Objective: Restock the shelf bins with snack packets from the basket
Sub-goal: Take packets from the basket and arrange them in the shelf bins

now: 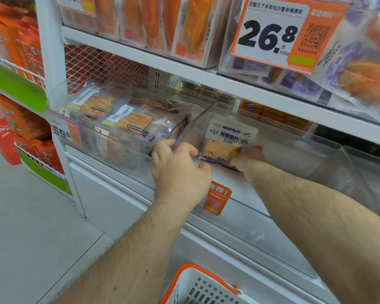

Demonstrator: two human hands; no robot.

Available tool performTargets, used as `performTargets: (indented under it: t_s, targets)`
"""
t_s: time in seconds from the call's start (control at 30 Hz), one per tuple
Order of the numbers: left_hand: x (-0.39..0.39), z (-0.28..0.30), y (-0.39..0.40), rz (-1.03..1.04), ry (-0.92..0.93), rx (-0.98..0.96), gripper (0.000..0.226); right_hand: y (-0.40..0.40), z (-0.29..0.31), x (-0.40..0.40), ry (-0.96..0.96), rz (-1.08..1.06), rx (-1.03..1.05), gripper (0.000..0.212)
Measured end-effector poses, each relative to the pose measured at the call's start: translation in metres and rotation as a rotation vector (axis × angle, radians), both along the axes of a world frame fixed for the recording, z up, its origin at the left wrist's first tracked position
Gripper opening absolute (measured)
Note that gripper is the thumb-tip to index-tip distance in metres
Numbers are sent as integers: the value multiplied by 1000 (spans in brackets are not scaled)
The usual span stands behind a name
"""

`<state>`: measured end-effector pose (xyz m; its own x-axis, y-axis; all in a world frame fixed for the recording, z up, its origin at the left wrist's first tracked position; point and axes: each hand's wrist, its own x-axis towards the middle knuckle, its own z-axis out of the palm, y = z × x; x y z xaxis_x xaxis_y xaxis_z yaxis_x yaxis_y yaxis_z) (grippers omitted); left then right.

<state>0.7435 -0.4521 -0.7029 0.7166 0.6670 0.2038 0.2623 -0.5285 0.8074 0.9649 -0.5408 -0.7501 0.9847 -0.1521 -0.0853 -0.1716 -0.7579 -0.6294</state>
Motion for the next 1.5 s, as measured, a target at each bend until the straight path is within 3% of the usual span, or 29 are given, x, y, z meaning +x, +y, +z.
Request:
performTargets:
  t_s: [0.2, 0.43, 0.57, 0.67, 1.23, 1.5]
  targets:
    - [1, -1, 0, 0, 4, 0, 30, -2, 0, 8, -111, 18, -31, 65]
    - [1, -1, -2, -2, 23, 6, 28, 1, 7, 8, -97, 71, -103, 93]
    - [1, -1, -3, -2, 31, 5, 28, 1, 7, 7, -155, 91, -149, 90]
    - [1, -1, -3, -3, 37, 6, 27, 1, 8, 6, -180, 75, -52, 90]
    - [0, -2, -2, -19, 41, 2, 26, 5, 17, -10, -112, 80, 25, 96]
    - [-1, -3, -1, -19, 35, 4, 27, 3, 22, -13, -89, 83, -82, 100]
